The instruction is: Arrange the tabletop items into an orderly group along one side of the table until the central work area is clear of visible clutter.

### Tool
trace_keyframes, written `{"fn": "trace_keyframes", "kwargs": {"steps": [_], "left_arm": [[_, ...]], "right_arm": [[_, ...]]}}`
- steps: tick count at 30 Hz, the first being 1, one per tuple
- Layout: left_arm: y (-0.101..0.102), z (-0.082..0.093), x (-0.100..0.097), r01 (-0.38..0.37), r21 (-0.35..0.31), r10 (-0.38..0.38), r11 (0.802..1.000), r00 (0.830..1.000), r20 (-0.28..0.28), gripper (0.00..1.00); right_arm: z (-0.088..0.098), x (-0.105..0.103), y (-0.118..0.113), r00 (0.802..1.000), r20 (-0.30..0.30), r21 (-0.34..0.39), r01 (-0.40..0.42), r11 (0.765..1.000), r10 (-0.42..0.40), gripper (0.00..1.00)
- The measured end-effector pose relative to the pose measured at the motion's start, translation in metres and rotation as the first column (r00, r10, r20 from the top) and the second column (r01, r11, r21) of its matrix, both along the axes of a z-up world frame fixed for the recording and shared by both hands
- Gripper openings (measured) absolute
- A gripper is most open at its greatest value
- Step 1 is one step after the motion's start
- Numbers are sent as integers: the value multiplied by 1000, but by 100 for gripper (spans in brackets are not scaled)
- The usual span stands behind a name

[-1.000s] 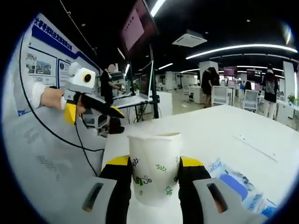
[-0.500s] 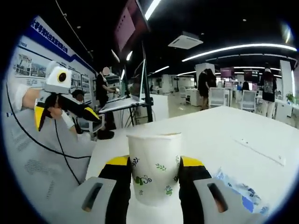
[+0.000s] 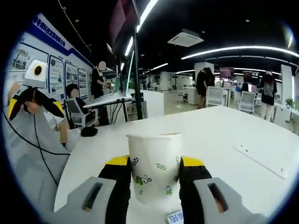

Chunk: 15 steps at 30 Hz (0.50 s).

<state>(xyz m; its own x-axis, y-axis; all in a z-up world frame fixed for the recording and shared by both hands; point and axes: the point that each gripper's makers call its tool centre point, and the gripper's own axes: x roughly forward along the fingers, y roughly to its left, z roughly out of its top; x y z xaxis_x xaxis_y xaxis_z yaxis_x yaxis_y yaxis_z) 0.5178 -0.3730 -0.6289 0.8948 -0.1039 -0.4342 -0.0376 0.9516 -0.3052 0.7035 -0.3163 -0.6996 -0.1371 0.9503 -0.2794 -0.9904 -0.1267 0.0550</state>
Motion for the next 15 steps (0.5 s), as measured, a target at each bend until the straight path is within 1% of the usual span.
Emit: {"fn": "trace_keyframes", "kwargs": {"steps": [2,5,6,8,9,10,11,12,13,14,15], "left_arm": [[-1,-1,-1,-2,-3,2,1000,1000,-5,77],[-2,1,-1,0,2,0,1000,1000,2,78],[-2,1,0,-1,-2,1,1000,1000,4,78],[-3,1,1,1,-5,-1,1000,1000,7,78],[-3,3,3,1,1,-1,1000,1000,23,79],[0,6,5,-7,21,6,1000,999,38,82],[6,8,7,-29,64,26,998,999,48,85],[8,6,6,-38,69,35,997,999,41,87],[11,3,4,-48,69,46,996,999,26,87],[12,1,3,-52,63,51,997,999,17,87],[13,-1,2,-58,52,57,997,998,9,86]], "right_arm": [[-1,-3,1,1000,-3,9,2,1000,-2,37],[-5,0,7,1000,-9,12,4,1000,-4,37],[-10,5,12,1000,-2,13,5,1000,-5,37],[-12,6,15,1000,6,12,6,1000,-6,37],[-14,7,16,1000,4,12,5,1000,-5,37],[-15,8,17,1000,1,15,5,1000,-5,37],[-17,10,20,1000,-4,18,8,1000,-8,37],[-19,11,21,1000,-6,17,10,1000,-10,37],[-26,16,25,1000,-8,12,13,1000,-13,37],[-30,18,27,1000,-10,9,14,1000,-14,37],[-37,20,30,1000,-10,2,17,1000,-17,37]]}}
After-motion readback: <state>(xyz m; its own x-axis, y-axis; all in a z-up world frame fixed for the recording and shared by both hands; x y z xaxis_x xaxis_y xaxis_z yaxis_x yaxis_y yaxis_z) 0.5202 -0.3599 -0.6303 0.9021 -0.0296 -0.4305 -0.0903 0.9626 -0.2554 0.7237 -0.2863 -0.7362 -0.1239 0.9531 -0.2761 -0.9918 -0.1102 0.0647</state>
